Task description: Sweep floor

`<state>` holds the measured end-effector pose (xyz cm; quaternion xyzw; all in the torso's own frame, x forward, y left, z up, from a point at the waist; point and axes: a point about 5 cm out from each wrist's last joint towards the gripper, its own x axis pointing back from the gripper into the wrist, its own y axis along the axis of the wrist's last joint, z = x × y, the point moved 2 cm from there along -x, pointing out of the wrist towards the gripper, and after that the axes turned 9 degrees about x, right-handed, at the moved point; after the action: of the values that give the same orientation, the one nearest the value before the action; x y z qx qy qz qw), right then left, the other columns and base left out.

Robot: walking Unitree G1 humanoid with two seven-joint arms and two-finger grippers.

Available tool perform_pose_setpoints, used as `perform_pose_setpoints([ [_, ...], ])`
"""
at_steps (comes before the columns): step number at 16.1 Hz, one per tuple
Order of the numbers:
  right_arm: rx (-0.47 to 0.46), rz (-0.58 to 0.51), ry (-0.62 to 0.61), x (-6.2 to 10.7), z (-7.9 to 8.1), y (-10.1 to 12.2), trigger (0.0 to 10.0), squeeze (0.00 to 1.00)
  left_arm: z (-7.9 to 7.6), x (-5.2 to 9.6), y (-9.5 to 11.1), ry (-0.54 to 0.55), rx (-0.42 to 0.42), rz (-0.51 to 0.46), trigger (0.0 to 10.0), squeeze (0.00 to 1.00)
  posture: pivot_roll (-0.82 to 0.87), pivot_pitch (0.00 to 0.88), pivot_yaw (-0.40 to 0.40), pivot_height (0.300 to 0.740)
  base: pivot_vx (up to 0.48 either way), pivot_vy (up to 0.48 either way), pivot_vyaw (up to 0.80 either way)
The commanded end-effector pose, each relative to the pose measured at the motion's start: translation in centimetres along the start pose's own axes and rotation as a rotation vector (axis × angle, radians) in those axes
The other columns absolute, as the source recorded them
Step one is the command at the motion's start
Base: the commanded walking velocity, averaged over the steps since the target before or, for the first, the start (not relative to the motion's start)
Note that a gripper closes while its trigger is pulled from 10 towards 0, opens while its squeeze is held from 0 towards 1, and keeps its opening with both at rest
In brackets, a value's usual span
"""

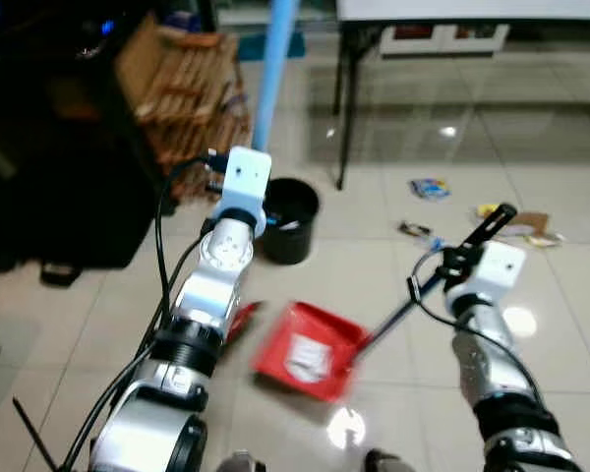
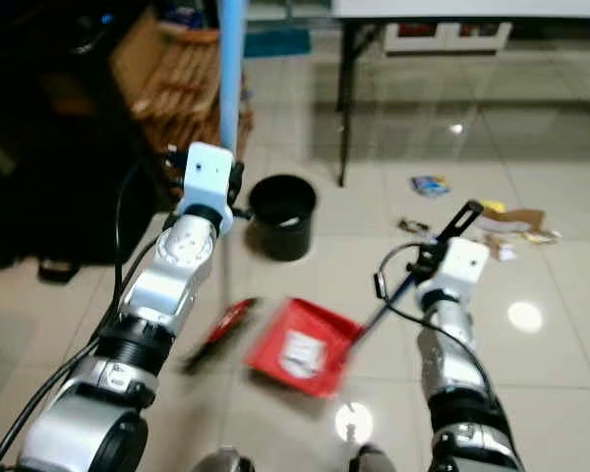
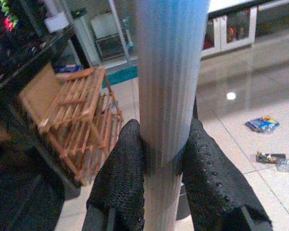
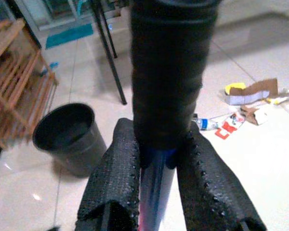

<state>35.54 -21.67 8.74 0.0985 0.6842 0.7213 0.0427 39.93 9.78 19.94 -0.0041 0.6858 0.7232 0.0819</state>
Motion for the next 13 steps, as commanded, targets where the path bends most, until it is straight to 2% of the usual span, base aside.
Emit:
perform_pose_setpoints([
  [1, -0.007, -0.022, 0.012, -0.02, 0.57, 0.44, 10.0, 0.0, 0.68, -0.18, 1.29, 0.017, -0.007, -0.046, 10.0, 0.0, -0.05, 0.184, 0.059, 0.74, 0.0, 0.48, 0.0],
  [13, -0.015, -0.021, 0.009, -0.09, 0.64, 0.49, 10.0, 0.0, 0.99, -0.27, 1.35, 0.028, -0.015, -0.044, 10.0, 0.0, -0.04, 0.2, 0.063, 0.74, 0.0, 0.48, 0.0],
])
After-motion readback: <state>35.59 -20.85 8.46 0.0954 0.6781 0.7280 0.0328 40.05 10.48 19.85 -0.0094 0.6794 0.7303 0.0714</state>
